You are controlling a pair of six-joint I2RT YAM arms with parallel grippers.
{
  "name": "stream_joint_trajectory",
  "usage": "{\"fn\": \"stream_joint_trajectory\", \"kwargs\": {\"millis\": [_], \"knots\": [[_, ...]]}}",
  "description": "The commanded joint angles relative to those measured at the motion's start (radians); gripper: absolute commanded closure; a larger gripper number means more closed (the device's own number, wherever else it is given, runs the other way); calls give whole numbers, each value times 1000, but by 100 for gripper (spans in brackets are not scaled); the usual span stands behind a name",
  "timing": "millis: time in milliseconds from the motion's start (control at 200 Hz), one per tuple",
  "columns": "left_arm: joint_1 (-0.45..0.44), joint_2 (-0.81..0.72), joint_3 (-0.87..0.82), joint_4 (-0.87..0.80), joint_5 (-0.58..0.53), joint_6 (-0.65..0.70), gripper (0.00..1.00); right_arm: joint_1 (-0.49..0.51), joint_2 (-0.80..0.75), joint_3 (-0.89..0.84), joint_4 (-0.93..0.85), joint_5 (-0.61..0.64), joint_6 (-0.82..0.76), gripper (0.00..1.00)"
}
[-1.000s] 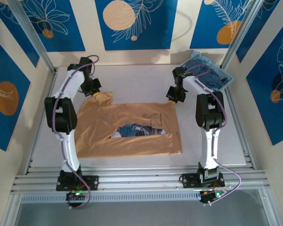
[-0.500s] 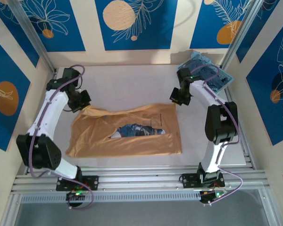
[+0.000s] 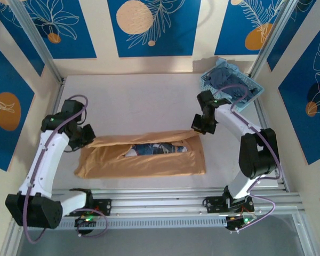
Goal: Fold and stack the t-shirts
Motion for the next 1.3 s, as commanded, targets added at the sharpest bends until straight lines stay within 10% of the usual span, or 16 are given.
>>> {"fn": "stream_joint_trajectory", "kwargs": {"millis": [0, 1295], "knots": [[2, -67, -68, -55, 8, -40, 100, 3, -37, -35, -41, 52, 22, 100], [-33, -170, -368, -6, -46, -155, 100, 75, -176, -273, -109, 10, 88, 100]]}}
